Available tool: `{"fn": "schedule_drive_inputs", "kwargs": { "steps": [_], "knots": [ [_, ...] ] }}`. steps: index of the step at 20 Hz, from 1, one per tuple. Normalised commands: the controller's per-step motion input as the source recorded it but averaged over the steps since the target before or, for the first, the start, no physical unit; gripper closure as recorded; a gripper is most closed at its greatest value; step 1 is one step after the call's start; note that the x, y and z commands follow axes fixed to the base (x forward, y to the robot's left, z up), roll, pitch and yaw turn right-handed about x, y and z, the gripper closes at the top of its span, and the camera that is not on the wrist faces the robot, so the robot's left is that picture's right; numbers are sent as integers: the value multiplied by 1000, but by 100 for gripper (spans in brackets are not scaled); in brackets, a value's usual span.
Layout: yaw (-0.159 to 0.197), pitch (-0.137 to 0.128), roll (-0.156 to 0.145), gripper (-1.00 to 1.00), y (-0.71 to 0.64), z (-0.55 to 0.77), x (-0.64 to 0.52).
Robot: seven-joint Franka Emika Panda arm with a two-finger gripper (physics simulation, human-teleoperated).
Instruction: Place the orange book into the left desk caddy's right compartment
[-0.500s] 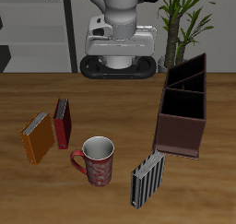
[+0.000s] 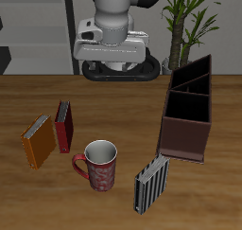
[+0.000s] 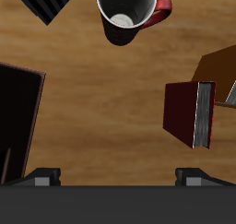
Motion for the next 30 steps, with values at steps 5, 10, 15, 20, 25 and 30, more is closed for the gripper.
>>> {"fn": "schedule_drive_inputs", "kwargs": {
  "steps": [5, 10, 15, 20, 25, 30],
  "knots": [
    [0, -33, -9, -100, -391, 45, 219],
    [5, -22, -2, -100, -230, 13, 110],
    [-29, -11, -18, -100, -475, 33, 289],
    [46, -17, 17, -100, -250, 13, 204],
    [-21, 16, -15, -100, -332, -2, 229],
    [-33, -23, -48, -100, -416, 2, 154]
  ]
}}
